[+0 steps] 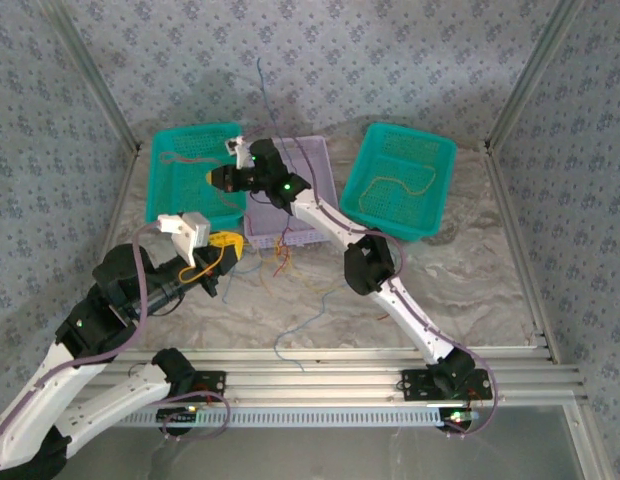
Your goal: Untangle the cables
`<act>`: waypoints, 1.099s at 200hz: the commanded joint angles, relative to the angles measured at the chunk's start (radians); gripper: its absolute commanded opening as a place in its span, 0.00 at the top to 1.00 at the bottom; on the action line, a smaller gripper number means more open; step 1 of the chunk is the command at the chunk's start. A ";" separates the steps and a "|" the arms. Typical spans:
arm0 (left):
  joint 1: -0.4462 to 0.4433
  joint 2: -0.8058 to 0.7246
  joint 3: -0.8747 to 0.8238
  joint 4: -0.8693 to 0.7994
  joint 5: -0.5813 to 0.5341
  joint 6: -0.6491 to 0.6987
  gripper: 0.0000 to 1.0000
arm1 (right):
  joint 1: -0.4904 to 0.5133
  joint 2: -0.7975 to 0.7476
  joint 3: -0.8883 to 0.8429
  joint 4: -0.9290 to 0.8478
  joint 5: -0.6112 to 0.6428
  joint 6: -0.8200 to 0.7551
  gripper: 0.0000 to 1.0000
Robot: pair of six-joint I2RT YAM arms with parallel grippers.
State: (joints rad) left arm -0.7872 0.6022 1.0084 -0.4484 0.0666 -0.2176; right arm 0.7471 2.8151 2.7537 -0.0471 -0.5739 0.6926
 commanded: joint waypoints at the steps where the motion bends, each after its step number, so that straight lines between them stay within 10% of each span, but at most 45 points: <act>1: 0.003 -0.010 -0.001 0.014 0.019 0.008 1.00 | 0.007 0.014 0.040 -0.039 0.026 -0.018 0.89; 79: 0.004 -0.017 -0.005 0.011 0.019 0.006 1.00 | -0.001 -0.042 0.044 -0.093 0.055 -0.056 0.37; 129: 0.003 -0.016 -0.009 0.008 -0.001 0.005 1.00 | -0.042 -0.227 -0.067 -0.118 0.074 -0.133 0.31; 220: 0.004 -0.025 0.014 0.025 -0.172 -0.086 1.00 | -0.157 -1.152 -1.283 0.200 0.064 -0.373 0.29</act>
State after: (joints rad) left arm -0.7872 0.5911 1.0046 -0.4496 -0.0414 -0.2527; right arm 0.5312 1.8126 1.7195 0.0513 -0.5159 0.4305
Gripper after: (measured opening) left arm 0.047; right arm 0.710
